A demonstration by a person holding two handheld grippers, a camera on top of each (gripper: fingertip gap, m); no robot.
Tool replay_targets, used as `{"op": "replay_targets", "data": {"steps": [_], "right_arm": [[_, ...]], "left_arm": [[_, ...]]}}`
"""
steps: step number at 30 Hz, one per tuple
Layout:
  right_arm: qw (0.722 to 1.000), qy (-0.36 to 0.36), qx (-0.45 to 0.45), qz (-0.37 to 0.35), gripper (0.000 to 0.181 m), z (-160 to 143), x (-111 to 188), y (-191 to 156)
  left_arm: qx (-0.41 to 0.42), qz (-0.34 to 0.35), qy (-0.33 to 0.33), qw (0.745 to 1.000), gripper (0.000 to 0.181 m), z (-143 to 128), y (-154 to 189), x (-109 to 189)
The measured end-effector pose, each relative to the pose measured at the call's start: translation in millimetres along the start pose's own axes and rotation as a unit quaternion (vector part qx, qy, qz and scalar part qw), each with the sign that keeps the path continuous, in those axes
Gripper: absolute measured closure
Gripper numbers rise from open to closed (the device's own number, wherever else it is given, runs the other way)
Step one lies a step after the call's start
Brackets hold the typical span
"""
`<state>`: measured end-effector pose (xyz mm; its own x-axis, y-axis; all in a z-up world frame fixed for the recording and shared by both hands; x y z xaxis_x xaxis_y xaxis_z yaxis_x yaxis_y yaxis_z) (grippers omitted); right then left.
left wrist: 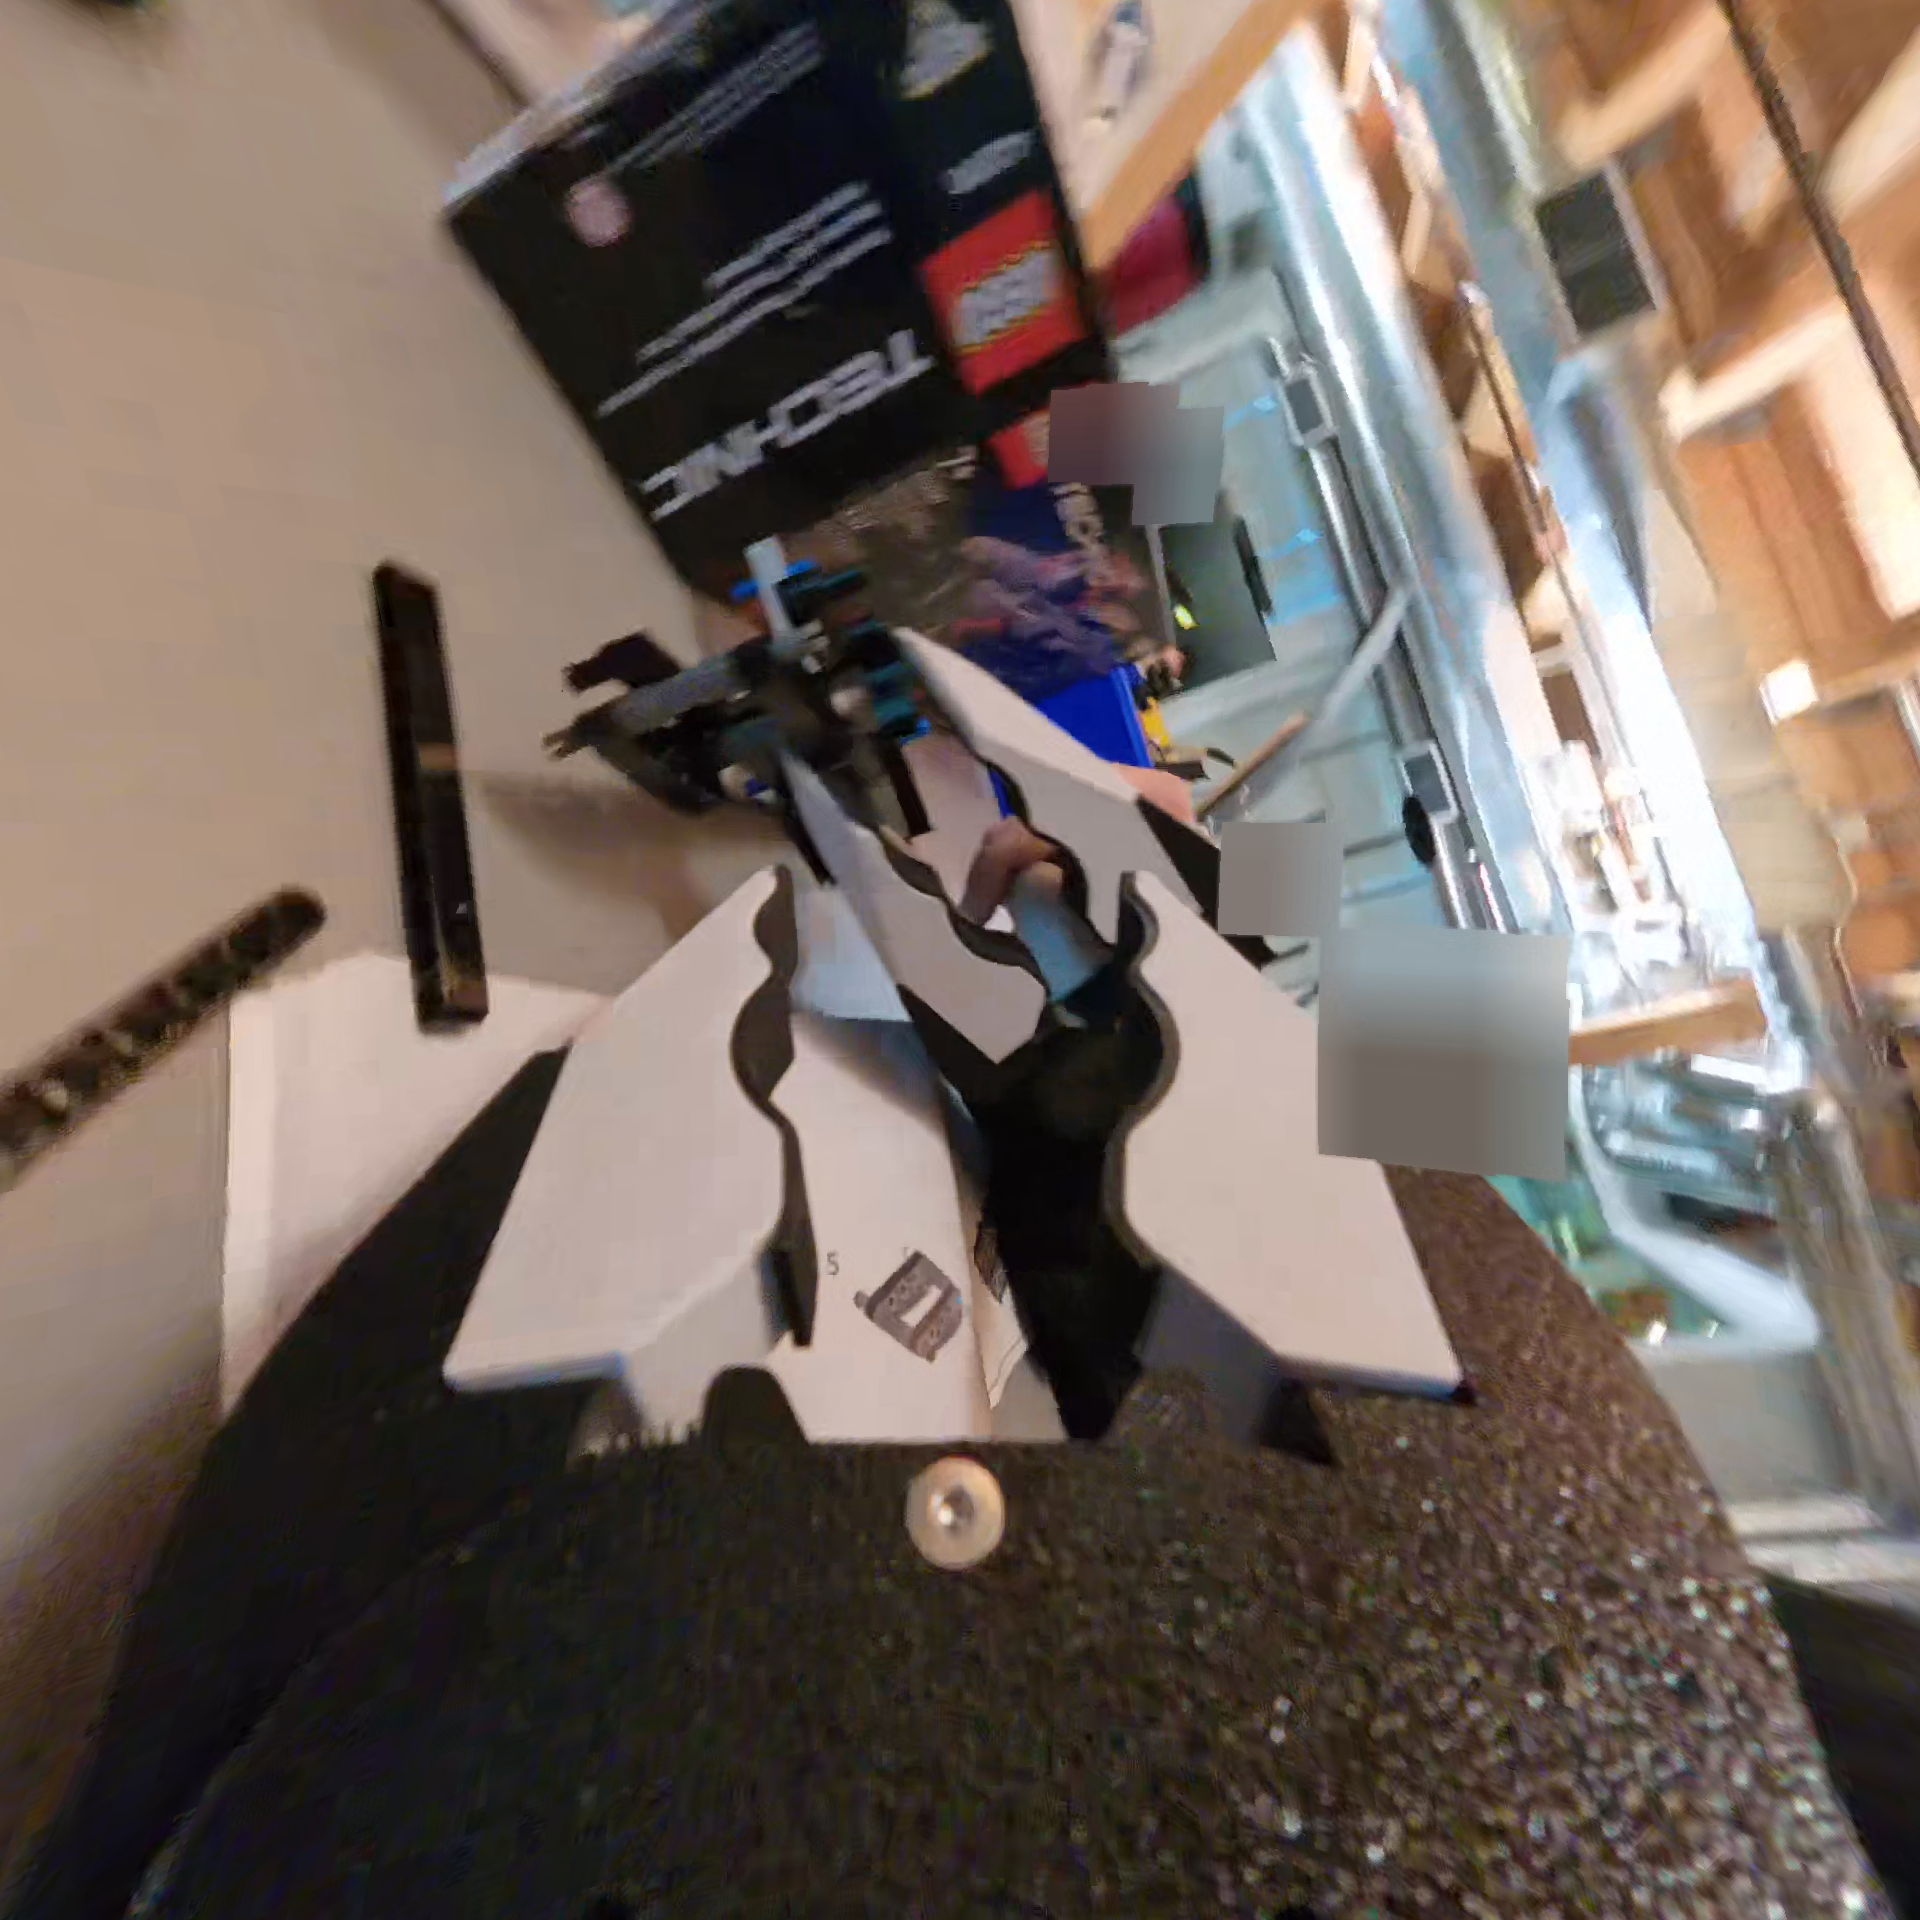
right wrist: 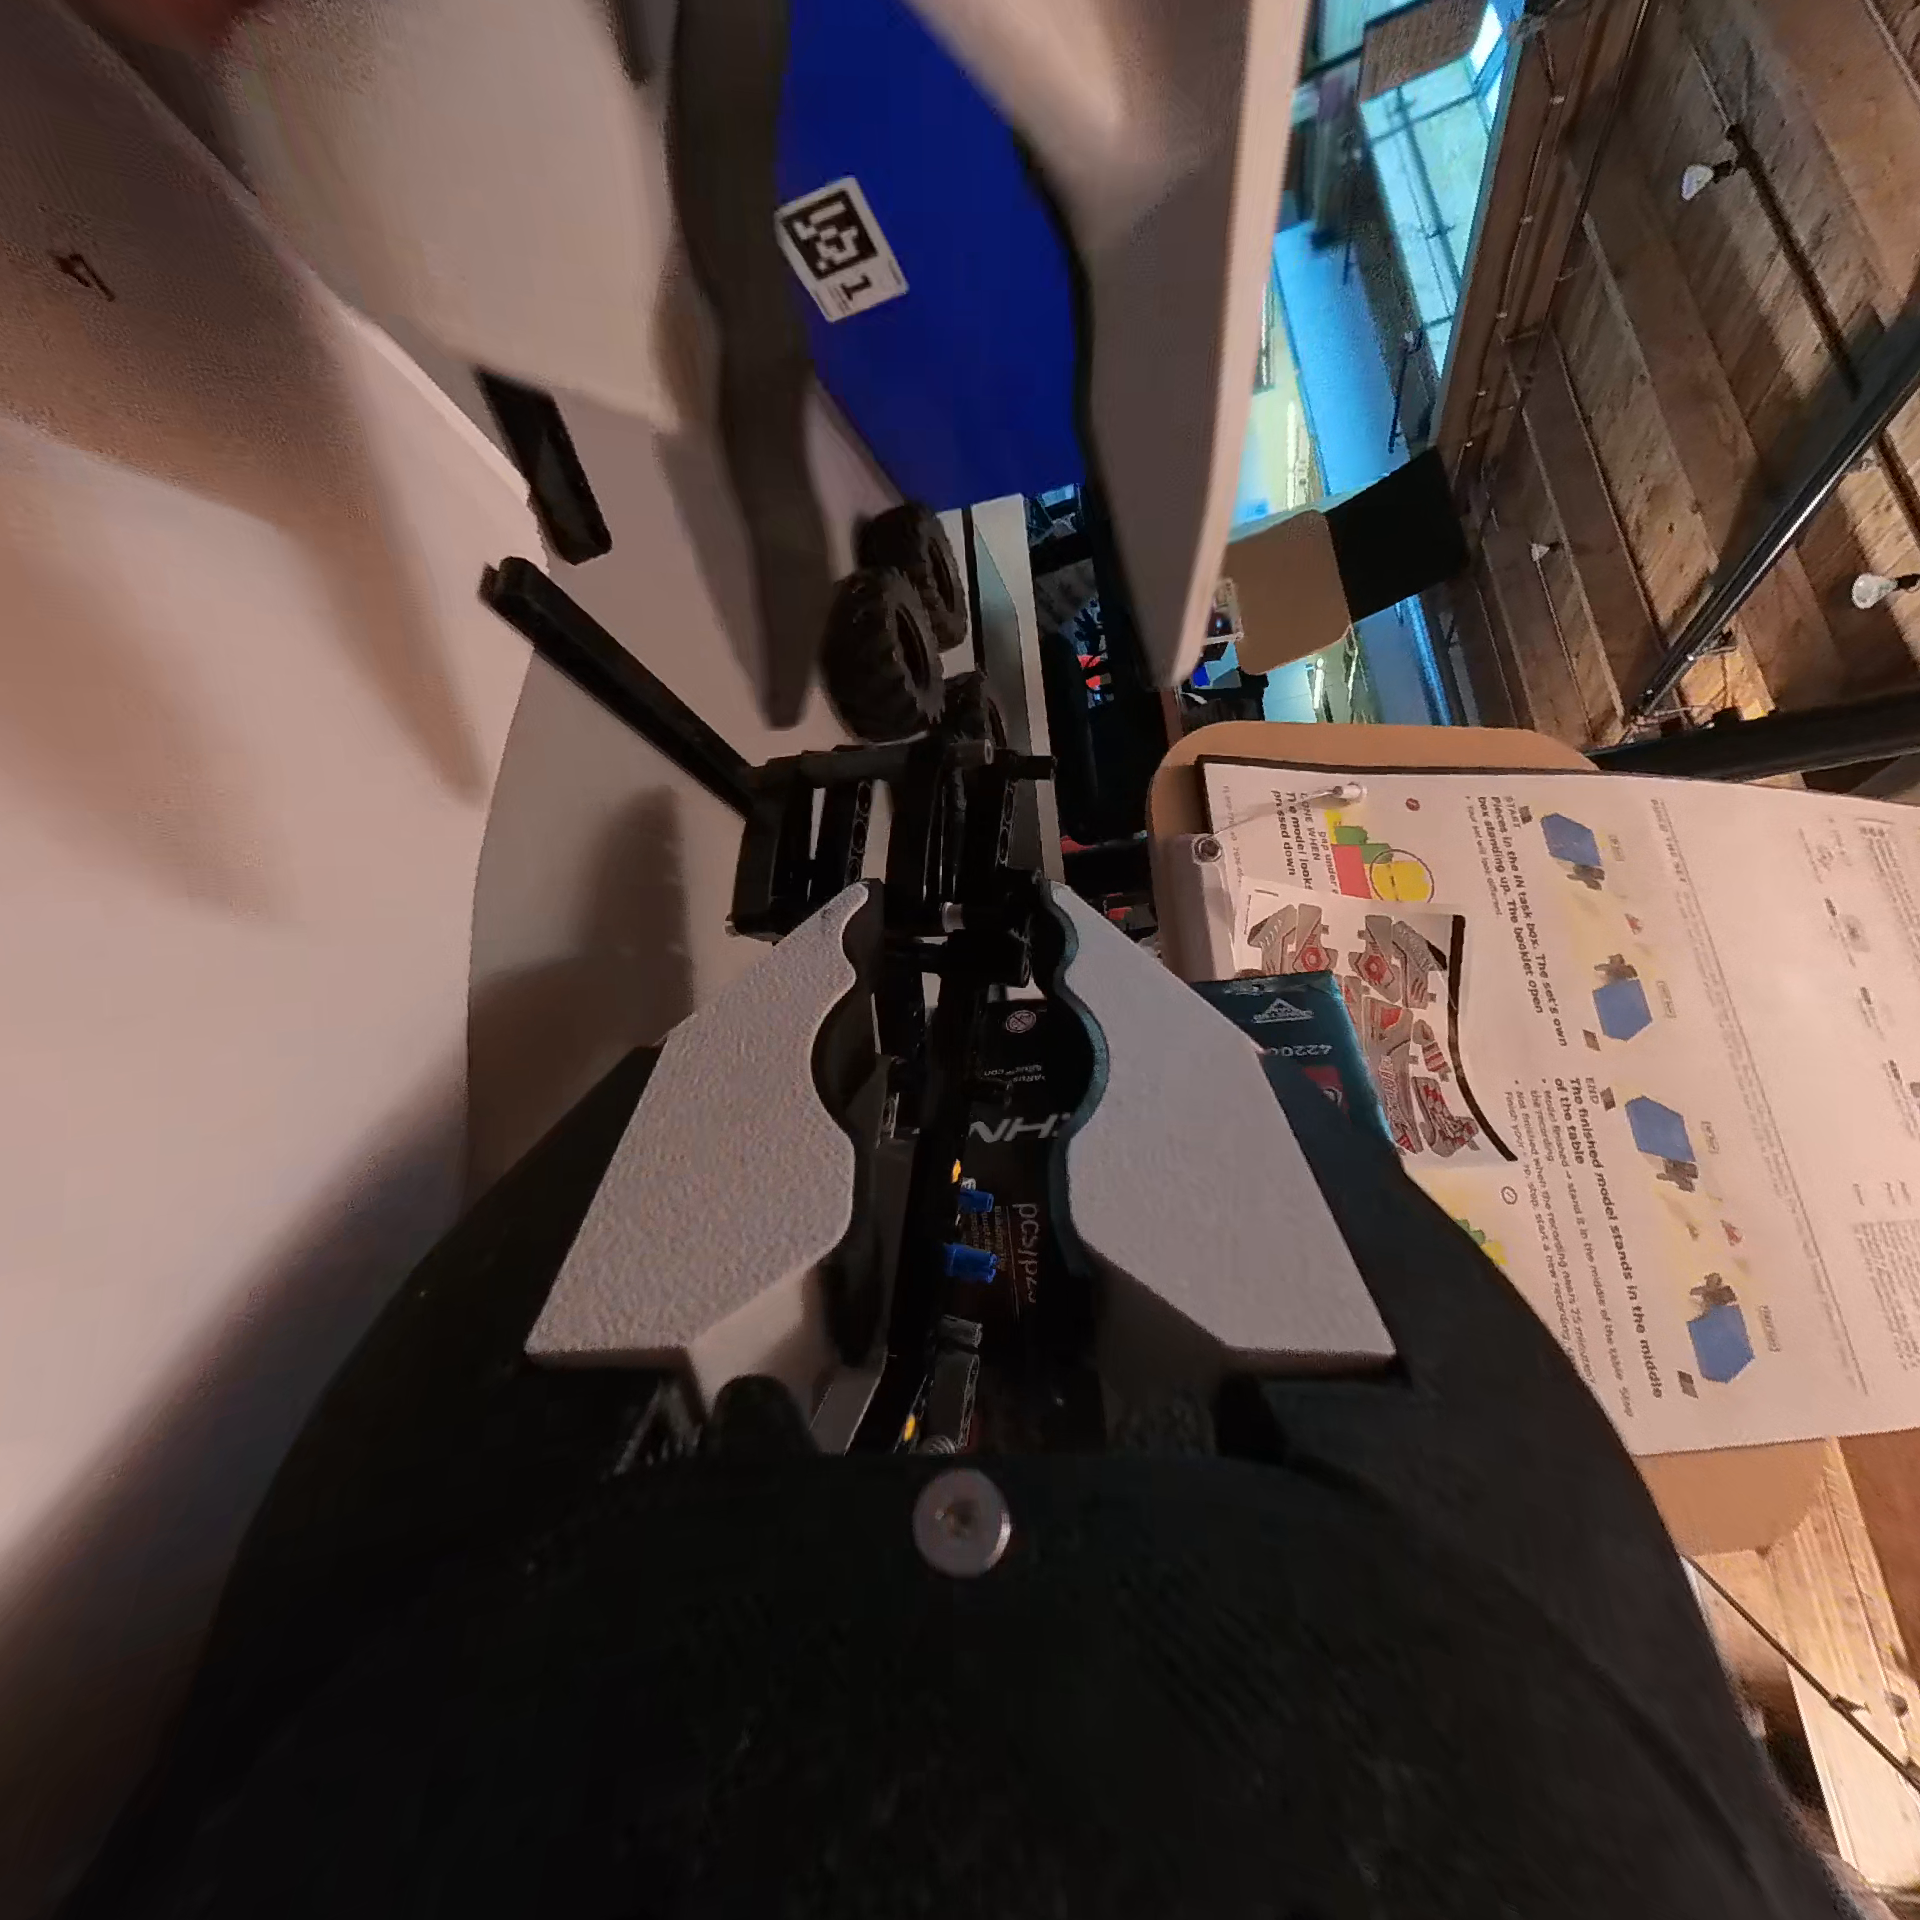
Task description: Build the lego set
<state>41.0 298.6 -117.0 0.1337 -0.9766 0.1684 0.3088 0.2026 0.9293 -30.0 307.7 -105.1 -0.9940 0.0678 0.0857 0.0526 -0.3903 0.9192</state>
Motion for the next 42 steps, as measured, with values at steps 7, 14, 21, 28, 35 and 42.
{"op": "replay_targets", "data": {"steps": [7, 14, 21, 28, 35, 42], "right_arm": [[1.000, 0.018, 0.007, 0.005, 0.162, 4, 2, -3], [0.999, 0.025, 0.026, 0.017, 0.162, 6, 3, -11], [0.997, 0.037, 0.062, 0.004, 0.164, 11, 11, -15], [0.997, 0.052, 0.029, -0.039, 0.164, 9, 33, -1], [0.995, 0.060, -0.002, -0.083, 0.181, 7, 51, 22], [0.996, 0.075, 0.005, -0.045, 0.181, 9, 60, 5]], "left_arm": [[0.050, 0.072, 0.094, 0.992, 0.118, 8, -16, -11], [0.010, 0.115, 0.133, 0.984, 0.121, 7, -29, -2], [-0.191, 0.142, 0.108, 0.965, 0.132, 13, -9, 16], [-0.450, 0.097, 0.015, 0.887, 0.112, 11, 7, 14], [-0.463, 0.039, 0.048, 0.884, 0.111, 14, 13, 1], [-0.410, 0.097, -0.006, 0.907, 0.113, -3, 2, 3]]}}
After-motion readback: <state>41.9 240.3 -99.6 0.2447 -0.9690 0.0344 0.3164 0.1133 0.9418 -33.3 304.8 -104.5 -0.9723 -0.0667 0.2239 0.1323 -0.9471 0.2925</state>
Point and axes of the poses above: each gripper's, where its closed fingertips meet, x back along the fingers, z out of its top, y = z × x across the jaws, the point moved 4 cm from there along x, back along the fingers, and after that the axes turned 4 degrees about y, right-handed, at the moved point
